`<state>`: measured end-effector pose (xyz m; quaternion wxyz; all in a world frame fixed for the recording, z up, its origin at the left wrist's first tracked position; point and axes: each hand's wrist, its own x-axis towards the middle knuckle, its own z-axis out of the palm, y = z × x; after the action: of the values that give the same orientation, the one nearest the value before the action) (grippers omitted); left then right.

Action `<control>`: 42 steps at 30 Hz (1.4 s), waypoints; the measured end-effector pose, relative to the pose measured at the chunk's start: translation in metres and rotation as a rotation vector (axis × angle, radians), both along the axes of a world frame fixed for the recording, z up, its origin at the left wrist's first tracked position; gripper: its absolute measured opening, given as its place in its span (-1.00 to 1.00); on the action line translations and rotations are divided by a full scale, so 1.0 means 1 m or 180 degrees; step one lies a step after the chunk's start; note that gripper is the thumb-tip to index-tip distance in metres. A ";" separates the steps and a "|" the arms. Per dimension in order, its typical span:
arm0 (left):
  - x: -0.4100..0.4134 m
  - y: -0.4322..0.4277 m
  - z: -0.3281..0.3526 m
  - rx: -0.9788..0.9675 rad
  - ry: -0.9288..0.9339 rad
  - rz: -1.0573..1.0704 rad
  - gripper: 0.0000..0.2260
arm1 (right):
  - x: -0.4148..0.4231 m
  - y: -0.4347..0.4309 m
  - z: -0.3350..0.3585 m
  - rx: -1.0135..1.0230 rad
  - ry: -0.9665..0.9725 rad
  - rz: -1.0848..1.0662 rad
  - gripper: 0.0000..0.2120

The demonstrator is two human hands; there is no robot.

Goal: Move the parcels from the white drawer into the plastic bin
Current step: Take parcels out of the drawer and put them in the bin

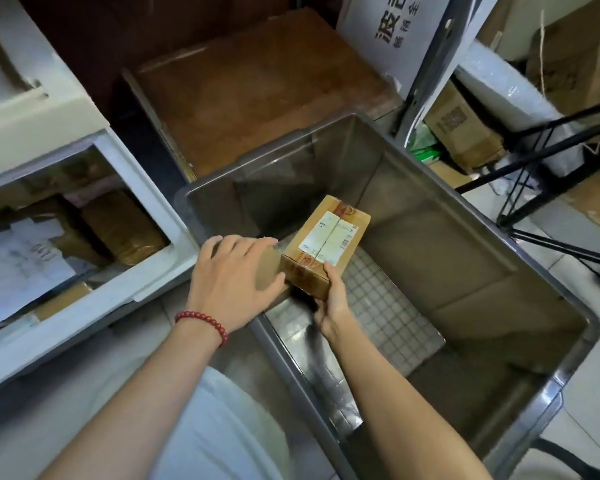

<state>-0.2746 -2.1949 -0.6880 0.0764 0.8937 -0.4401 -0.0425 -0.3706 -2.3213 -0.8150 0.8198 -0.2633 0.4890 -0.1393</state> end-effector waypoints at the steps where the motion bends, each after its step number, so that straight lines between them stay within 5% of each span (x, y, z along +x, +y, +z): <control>1: 0.000 0.000 0.000 -0.0009 0.0012 0.0034 -0.49 | 0.004 0.003 -0.006 -0.0047 0.0069 -0.0044 -0.42; 4: 0.000 0.000 -0.001 -0.0104 0.0088 0.0105 -0.50 | 0.012 0.011 -0.017 -0.0094 0.0157 -0.0221 -0.40; 8: 0.000 -0.002 0.001 -0.0184 0.0145 0.0160 -0.54 | 0.012 0.017 -0.033 0.0008 0.0075 -0.0395 -0.04; 15: 0.001 0.000 -0.005 -0.0228 -0.0031 0.0116 -0.54 | 0.021 0.018 -0.054 -0.0010 0.0051 -0.0858 -0.15; 18: 0.000 -0.001 -0.005 -0.0242 -0.0039 0.0127 -0.54 | 0.022 0.021 -0.061 -0.0194 0.0303 -0.0673 -0.25; 22: -0.001 -0.002 -0.005 -0.0170 -0.0066 0.0107 -0.55 | 0.017 0.009 -0.073 -0.0459 0.0292 -0.0037 0.09; 30: 0.001 -0.003 -0.007 -0.0157 0.0025 0.0035 -0.50 | 0.042 -0.007 -0.091 -0.0211 0.0354 0.0079 0.09; 35: 0.002 -0.003 -0.007 -0.0173 0.0063 0.0072 -0.51 | 0.054 -0.029 -0.104 -0.0300 0.0563 0.0348 -0.32; 42: 0.001 -0.007 -0.008 -0.0233 0.0096 0.0056 -0.54 | 0.077 -0.037 -0.113 -0.0497 0.0664 0.0548 -0.22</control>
<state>-0.2735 -2.2017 -0.6964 0.1161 0.8934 -0.4323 -0.0391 -0.2934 -2.3579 -0.9275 0.7505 -0.3802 0.5348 -0.0780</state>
